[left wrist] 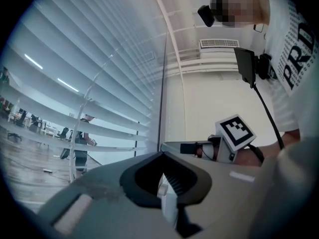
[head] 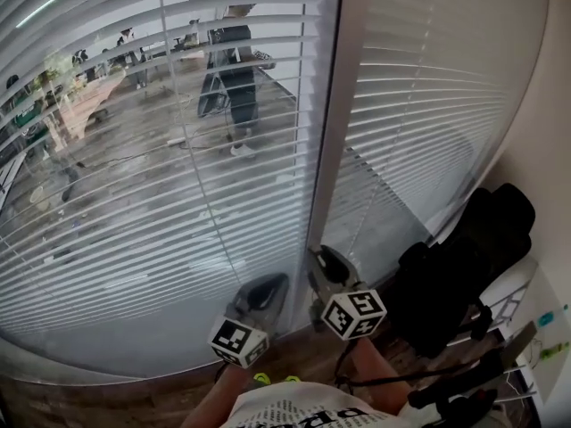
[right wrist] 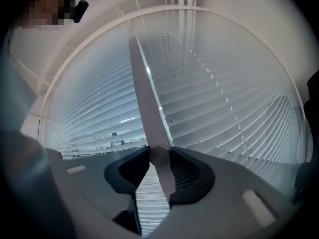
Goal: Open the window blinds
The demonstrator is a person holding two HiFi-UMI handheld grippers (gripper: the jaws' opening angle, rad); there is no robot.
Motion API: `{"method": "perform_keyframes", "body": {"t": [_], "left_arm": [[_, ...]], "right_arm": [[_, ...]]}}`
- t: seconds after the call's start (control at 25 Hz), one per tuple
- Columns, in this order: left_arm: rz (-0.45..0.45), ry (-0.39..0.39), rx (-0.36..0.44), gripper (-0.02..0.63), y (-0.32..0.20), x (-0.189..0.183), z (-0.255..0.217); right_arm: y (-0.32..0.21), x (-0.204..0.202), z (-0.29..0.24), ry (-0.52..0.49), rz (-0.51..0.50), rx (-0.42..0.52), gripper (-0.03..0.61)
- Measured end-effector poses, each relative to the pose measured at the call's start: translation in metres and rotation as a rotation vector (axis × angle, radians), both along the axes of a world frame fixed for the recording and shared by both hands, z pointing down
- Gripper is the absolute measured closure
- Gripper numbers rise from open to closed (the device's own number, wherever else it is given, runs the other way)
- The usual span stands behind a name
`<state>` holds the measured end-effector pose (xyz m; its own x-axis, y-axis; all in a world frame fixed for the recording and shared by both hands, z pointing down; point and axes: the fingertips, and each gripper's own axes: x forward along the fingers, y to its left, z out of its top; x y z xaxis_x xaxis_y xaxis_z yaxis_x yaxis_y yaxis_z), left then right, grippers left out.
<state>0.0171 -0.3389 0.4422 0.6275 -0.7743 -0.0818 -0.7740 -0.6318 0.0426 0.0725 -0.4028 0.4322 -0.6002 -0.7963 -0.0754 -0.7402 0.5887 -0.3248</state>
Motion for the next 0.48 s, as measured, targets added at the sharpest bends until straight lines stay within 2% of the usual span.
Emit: {"method": "perform_keyframes", "body": {"t": [0.28, 0.48], "left_arm": [[0.008, 0.018, -0.006, 0.621, -0.003, 0.003, 0.007], [0.009, 0.013, -0.002, 0.621, -0.003, 0.000, -0.007]], "right_arm": [[-0.002, 0.003, 0.009, 0.035, 0.032, 0.013, 0.442], [-0.001, -0.001, -0.001, 0.039, 0.039, 0.023, 0.443]]}}
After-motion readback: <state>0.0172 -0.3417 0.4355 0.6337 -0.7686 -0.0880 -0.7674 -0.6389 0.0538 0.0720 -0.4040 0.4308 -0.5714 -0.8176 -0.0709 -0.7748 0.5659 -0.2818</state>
